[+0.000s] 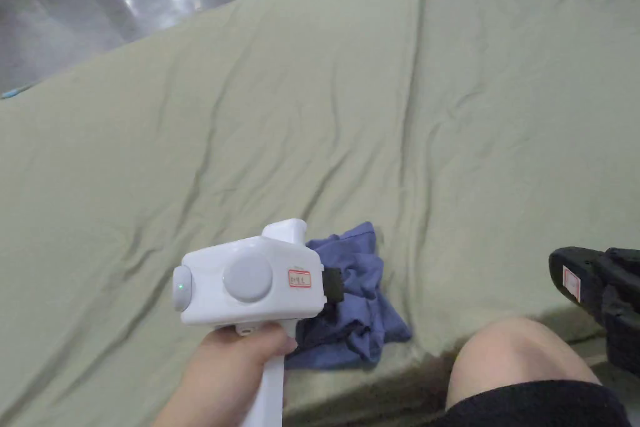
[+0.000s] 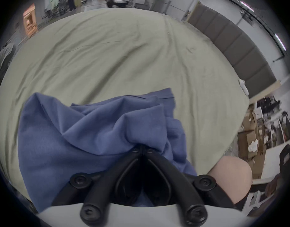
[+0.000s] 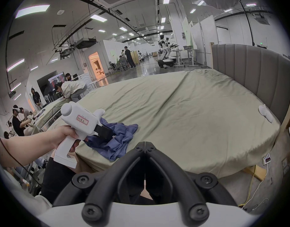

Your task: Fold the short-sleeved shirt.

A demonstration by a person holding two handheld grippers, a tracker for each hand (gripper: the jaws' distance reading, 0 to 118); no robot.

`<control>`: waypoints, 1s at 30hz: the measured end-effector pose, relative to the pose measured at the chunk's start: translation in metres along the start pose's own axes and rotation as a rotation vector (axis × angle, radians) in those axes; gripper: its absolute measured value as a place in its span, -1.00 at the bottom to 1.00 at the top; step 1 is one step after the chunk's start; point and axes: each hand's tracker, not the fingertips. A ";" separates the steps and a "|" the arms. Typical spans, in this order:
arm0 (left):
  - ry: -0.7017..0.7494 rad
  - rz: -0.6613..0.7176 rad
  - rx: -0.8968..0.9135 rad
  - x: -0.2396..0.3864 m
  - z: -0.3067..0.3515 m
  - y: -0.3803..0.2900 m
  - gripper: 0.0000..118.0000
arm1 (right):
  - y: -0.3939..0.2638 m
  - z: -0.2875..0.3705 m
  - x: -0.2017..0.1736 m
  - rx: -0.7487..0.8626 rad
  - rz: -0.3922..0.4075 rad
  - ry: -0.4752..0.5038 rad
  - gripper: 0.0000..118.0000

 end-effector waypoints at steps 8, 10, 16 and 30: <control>-0.154 -0.008 0.057 -0.043 0.054 -0.015 -0.97 | 0.013 -0.046 -0.048 -0.072 0.059 0.085 -0.96; -0.167 0.011 0.142 -0.065 0.085 -0.023 -0.97 | 0.017 -0.068 -0.061 -0.098 0.070 0.123 -0.96; -0.337 0.217 0.220 -0.157 0.143 -0.050 -0.97 | 0.026 -0.168 -0.091 -0.214 -0.093 0.288 -0.96; -0.676 0.601 -0.010 -0.269 0.034 -0.050 0.69 | -0.026 -0.258 -0.055 -0.405 -0.199 0.233 -0.96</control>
